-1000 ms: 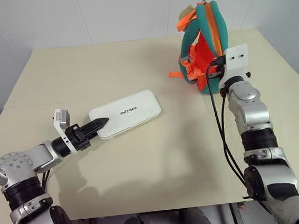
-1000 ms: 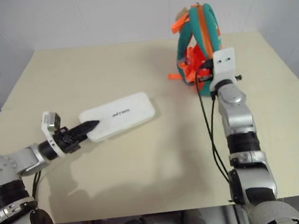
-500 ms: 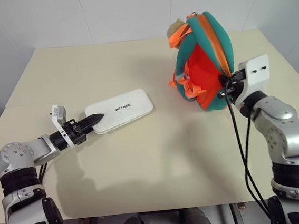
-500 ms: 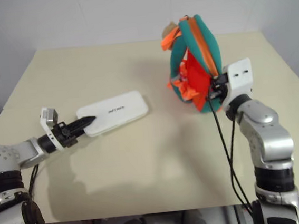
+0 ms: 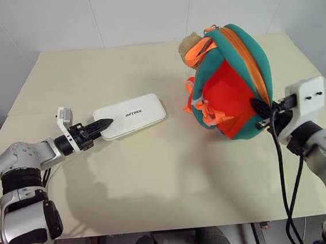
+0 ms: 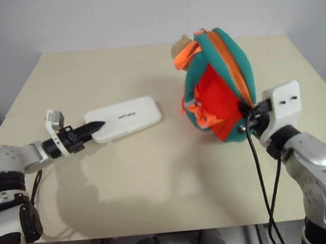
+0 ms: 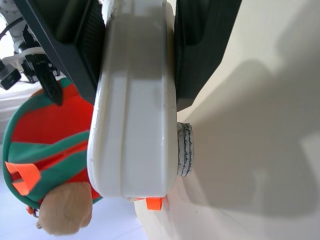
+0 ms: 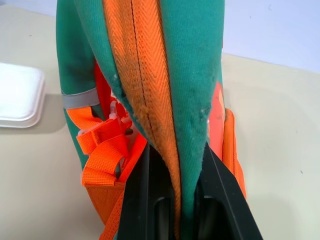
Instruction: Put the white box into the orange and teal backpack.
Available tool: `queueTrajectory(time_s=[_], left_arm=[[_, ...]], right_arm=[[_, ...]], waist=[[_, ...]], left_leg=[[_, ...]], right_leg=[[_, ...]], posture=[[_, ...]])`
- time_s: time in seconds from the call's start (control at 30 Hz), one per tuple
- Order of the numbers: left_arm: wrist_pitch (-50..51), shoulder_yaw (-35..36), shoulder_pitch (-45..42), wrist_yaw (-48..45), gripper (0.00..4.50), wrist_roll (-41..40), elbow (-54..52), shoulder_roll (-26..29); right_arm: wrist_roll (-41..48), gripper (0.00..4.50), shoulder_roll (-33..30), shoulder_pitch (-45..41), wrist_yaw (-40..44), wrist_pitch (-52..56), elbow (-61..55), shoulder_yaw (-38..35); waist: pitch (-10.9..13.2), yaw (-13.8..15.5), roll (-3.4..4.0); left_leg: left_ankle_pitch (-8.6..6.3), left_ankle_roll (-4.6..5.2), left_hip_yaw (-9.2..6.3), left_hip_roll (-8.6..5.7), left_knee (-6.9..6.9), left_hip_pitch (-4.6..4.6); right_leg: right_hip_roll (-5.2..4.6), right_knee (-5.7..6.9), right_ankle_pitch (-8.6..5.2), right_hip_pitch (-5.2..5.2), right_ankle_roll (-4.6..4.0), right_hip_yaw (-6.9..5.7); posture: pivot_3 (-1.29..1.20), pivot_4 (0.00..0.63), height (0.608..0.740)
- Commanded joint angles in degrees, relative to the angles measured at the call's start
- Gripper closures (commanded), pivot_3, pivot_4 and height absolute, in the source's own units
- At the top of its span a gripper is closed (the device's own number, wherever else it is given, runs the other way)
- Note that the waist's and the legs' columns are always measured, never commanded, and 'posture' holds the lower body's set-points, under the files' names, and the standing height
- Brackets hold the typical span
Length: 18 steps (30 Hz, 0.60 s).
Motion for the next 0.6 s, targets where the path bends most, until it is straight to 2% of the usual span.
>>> queueTrajectory(time_s=[0.03, 0.17, 0.5, 0.6], left_arm=[[-1.7, -0.5, -2.9, -3.3, 3.18, 1.5, 1.6, 1.4], [-2.9, -1.9, -5.2, -5.2, 3.18, 3.7, 4.2, 1.1], [-3.5, -2.5, -6.3, -7.8, 3.18, 5.7, 5.9, 0.5], [-3.1, -2.2, -5.9, -7.9, 3.18, 5.7, 5.3, 0.3]], right_arm=[[2.8, 4.01, -0.1, 3.0, -0.4, -0.1, -6.5, -3.3], [4.3, 4.01, -0.7, 7.7, 0.0, -0.8, -8.8, -5.5], [7.2, 4.01, -2.7, 9.8, -0.3, 0.3, -8.2, -5.0], [7.8, 3.01, -3.5, 10.1, -0.6, 0.3, -7.7, -5.2]], waist=[[0.0, 0.0, 0.0], [0.0, 0.4, 0.0], [0.0, 0.9, -0.01], [0.0, 0.9, -0.01]], left_leg=[[-0.01, 0.01, 0.02, 0.0, 0.02, 0.0], [-0.04, 0.07, 0.04, 0.0, 0.14, 0.01], [-0.04, 0.08, 0.04, 0.0, 0.15, 0.09], [-0.04, 0.09, 0.03, 0.0, 0.15, 0.09]], right_leg=[[0.0, 0.0, 0.0, 0.0, 0.0, 0.01], [0.0, 0.04, 0.03, 0.06, 0.05, 0.03], [0.02, 0.05, 0.03, 0.13, 0.04, 0.03], [0.02, 0.05, 0.03, 0.13, 0.04, 0.03]], posture=[[0.0, 0.15, 0.74], [0.0, 0.15, 0.74], [0.0, 0.15, 0.74], [0.0, 0.15, 0.74]])
